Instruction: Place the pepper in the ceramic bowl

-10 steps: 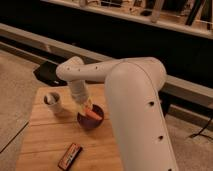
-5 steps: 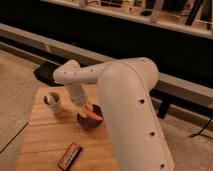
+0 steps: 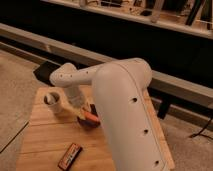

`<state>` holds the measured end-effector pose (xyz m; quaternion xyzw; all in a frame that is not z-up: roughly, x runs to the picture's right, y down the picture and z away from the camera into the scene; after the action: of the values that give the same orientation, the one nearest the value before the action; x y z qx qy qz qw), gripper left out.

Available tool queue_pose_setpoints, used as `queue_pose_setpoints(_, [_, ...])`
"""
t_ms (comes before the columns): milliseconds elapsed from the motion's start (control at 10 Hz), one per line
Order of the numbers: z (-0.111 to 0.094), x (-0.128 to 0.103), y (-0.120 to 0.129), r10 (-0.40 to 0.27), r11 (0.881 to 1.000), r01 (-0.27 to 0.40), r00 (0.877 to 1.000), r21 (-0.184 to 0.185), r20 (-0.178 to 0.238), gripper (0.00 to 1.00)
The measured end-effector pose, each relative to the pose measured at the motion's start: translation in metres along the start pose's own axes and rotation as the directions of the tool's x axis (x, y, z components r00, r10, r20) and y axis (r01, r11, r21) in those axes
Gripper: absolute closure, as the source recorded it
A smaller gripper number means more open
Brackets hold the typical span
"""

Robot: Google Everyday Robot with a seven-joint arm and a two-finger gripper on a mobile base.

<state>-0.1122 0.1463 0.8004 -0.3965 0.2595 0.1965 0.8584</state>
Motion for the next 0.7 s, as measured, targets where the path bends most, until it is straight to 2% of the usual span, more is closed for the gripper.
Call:
queue_pose_setpoints(400, [-0.001, -0.004, 0.0, 0.005, 1.0, -0.005, 1.0, 0.0, 0.005, 0.2])
queue_pose_setpoints(700, [-0.0092, -0.0086, -0.006, 0.041, 0.999, -0.041, 0.998, -0.012, 0.042, 0.2])
